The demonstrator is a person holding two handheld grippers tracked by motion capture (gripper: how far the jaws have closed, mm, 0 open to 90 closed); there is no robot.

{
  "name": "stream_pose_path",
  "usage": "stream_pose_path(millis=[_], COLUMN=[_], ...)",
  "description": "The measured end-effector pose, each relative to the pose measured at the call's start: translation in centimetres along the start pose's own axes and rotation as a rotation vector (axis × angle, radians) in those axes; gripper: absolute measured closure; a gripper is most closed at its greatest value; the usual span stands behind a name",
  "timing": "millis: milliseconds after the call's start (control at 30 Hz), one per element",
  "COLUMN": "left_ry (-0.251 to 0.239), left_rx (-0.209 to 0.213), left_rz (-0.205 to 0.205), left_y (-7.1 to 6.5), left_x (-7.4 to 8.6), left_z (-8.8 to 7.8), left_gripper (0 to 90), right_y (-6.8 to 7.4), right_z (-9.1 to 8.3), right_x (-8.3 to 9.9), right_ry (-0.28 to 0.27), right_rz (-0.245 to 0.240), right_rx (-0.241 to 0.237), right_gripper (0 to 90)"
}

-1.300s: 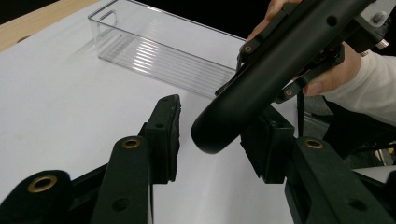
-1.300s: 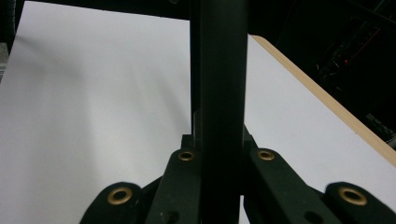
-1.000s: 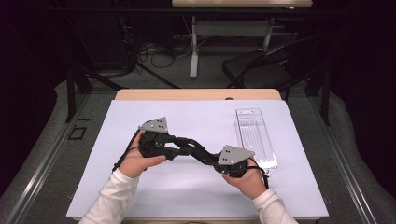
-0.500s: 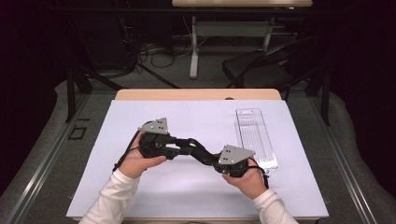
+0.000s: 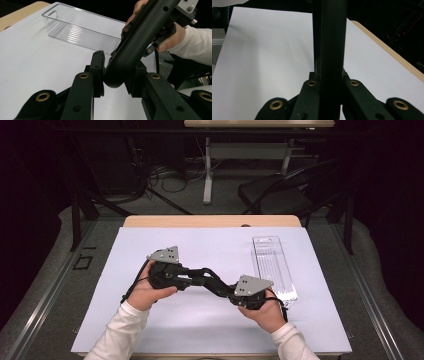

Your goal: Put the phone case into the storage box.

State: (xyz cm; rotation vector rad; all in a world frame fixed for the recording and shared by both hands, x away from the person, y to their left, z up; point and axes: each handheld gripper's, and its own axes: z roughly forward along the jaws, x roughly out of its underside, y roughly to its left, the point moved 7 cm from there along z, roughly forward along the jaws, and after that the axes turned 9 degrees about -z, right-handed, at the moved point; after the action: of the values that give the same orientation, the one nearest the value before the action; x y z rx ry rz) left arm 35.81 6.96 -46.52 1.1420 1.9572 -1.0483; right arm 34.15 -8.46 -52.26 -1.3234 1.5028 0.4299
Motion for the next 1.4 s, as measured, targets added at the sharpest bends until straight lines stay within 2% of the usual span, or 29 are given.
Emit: stream_pose_path(millis=[900, 1400], left_ry=[-0.01, -0.005], left_rx=[-0.018, -0.023], left_rz=[0.036, 0.042], left_y=[-0.45, -0.39], left_x=[-0.12, -0.05], left_z=[-0.15, 0.0], left_gripper=[80.2, 80.9], right_y=[-0.02, -0.12], right_z=[0.04, 0.1], right_x=[0.04, 0.21], right_ry=[-0.009, 0.005], right_rz=[0.025, 0.04], right_rx=[-0.01, -0.007], right_gripper=[85.2, 81.3])
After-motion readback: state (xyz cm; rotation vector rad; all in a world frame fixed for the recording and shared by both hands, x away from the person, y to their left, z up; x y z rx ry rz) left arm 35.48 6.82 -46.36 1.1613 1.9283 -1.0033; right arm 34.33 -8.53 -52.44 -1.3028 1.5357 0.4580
